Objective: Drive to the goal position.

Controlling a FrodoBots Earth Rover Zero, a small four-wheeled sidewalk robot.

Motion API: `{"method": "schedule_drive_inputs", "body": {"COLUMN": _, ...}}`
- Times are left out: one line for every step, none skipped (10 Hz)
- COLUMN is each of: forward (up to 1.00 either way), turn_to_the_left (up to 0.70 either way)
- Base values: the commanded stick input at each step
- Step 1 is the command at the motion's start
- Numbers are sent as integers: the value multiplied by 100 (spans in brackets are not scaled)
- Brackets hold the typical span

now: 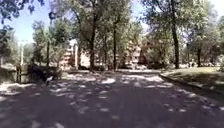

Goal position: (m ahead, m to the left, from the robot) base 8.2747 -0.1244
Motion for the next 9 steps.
{"method": "schedule_drive_inputs", "body": {"forward": 85, "turn_to_the_left": 0}}
{"method": "schedule_drive_inputs", "body": {"forward": 85, "turn_to_the_left": 0}}
{"method": "schedule_drive_inputs", "body": {"forward": 85, "turn_to_the_left": 0}}
{"method": "schedule_drive_inputs", "body": {"forward": 85, "turn_to_the_left": 0}}
{"method": "schedule_drive_inputs", "body": {"forward": 85, "turn_to_the_left": 0}}
{"method": "schedule_drive_inputs", "body": {"forward": 85, "turn_to_the_left": 0}}
{"method": "schedule_drive_inputs", "body": {"forward": 85, "turn_to_the_left": 0}}
{"method": "schedule_drive_inputs", "body": {"forward": 85, "turn_to_the_left": 0}}
{"method": "schedule_drive_inputs", "body": {"forward": 85, "turn_to_the_left": 0}}
